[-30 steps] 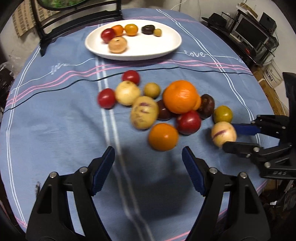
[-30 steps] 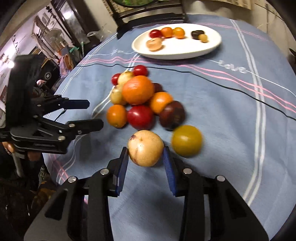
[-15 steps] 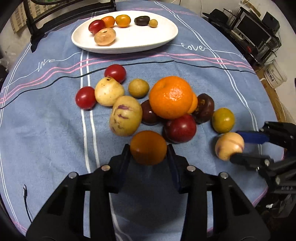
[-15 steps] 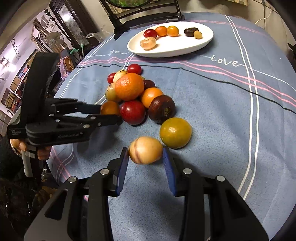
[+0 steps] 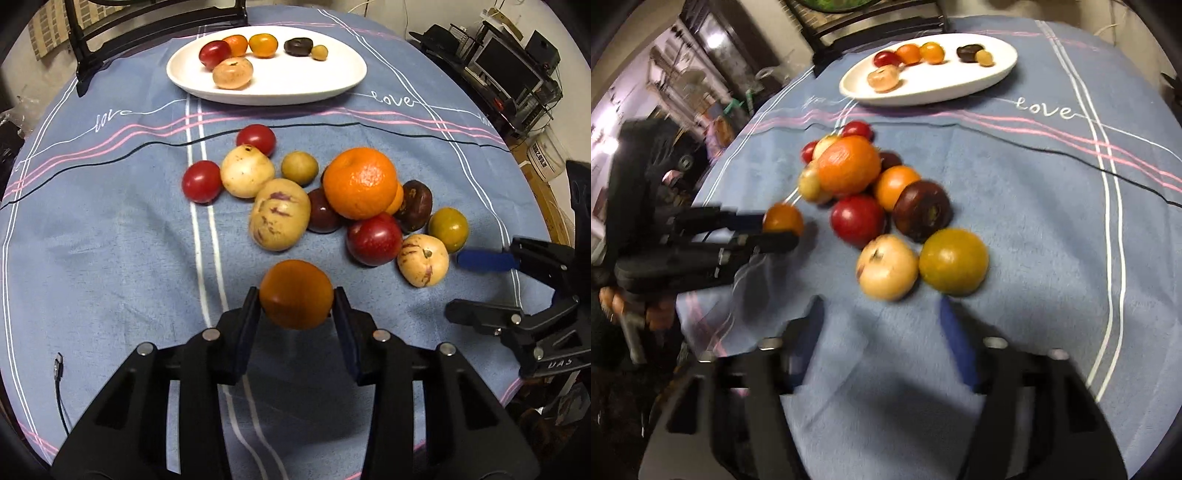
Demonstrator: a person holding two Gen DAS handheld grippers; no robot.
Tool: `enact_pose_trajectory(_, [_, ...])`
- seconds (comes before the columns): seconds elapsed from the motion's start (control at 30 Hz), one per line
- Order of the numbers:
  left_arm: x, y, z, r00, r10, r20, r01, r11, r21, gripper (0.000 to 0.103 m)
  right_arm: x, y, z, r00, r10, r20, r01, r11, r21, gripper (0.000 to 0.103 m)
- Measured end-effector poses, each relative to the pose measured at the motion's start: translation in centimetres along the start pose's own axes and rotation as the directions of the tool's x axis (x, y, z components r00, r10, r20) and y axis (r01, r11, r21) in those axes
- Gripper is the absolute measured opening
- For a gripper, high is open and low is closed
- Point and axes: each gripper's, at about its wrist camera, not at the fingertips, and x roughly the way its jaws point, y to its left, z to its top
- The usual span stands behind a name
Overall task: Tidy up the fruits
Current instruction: 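Carry the orange and pepino onto the plate and release both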
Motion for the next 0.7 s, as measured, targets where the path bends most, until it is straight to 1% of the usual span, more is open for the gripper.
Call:
enact_pose_trajectory(0.03, [0.3,0.0,0.0,1.0,-0.005,-0.003,0.005,1.0,-0.001,0.04,0.1,0.1,0.3,1.0,-0.002,0.03,0.001,1.0,0.007,0.067])
enact_pose_trajectory(0.07, [0.5,-0.1,0.0,1.0,-0.005,-0.008,0.005,1.0,-0.004,0.04,0.4,0.6,0.7,0.999,-0.007,0.038,0.007,1.0,-0.002,0.067])
enact_pose_trajectory(0.1, [0.9,0.0,0.0,1.0,-0.005,-0.015,0.004,1.0,-0.007,0.04,0.9,1.1,1.0,1.0,-0.012,0.027,0.013,1.0,-0.021,0.067])
enact_pose_trajectory(0.13, [1.1,0.0,0.0,1.0,-0.004,-0.019,0.004,1.0,-0.007,0.041,1.7,1.9,1.2,0.999,-0.04,0.009,0.041,0.998,-0.056,0.067])
enact_pose_trajectory(0.2, [1.1,0.0,0.1,1.0,-0.006,-0.013,0.006,1.0,-0.006,0.041,2.0,2.8,1.2,0.996,-0.088,-0.001,0.088,0.991,-0.1,0.067])
enact_pose_trajectory(0.23, [1.2,0.1,0.3,1.0,-0.008,-0.014,0.008,1.0,-0.009,0.041,1.9,2.9,1.0,0.996,-0.087,-0.001,0.086,0.99,-0.111,0.067])
enact_pose_trajectory(0.27, [1.3,0.2,0.4,1.0,-0.009,-0.012,0.009,1.0,-0.01,0.041,1.8,2.9,1.0,0.997,-0.082,0.005,0.082,0.99,-0.116,0.063])
enact_pose_trajectory(0.3, [1.4,0.2,0.5,1.0,-0.011,-0.007,0.011,1.0,-0.008,0.041,2.0,2.8,1.2,0.995,-0.096,0.008,0.096,0.987,-0.126,0.059])
enact_pose_trajectory(0.37, [1.5,0.1,0.8,1.0,-0.008,-0.003,0.008,1.0,-0.002,0.041,2.6,2.8,1.6,0.987,-0.162,0.006,0.161,0.973,-0.164,0.04])
enact_pose_trajectory(0.4, [1.6,0.1,0.9,1.0,-0.008,-0.003,0.008,1.0,0.001,0.041,2.7,2.9,1.8,0.985,-0.174,0.002,0.172,0.967,-0.187,0.04])
enact_pose_trajectory(0.5, [1.5,0.2,0.9,1.0,-0.016,0.0,0.016,1.0,0.01,0.04,2.2,2.8,1.8,0.987,-0.159,-0.009,0.155,0.969,-0.195,0.039])
enact_pose_trajectory(0.57, [1.0,0.4,0.7,1.0,-0.021,0.007,0.021,1.0,0.008,0.04,1.1,2.2,1.8,0.993,-0.116,0.002,0.115,0.982,-0.15,0.039])
enact_pose_trajectory(0.7, [-0.6,1.1,0.5,0.999,-0.04,0.037,0.04,0.999,0.005,0.04,-0.4,1.5,1.9,0.998,-0.065,0.007,0.066,0.993,-0.1,0.039])
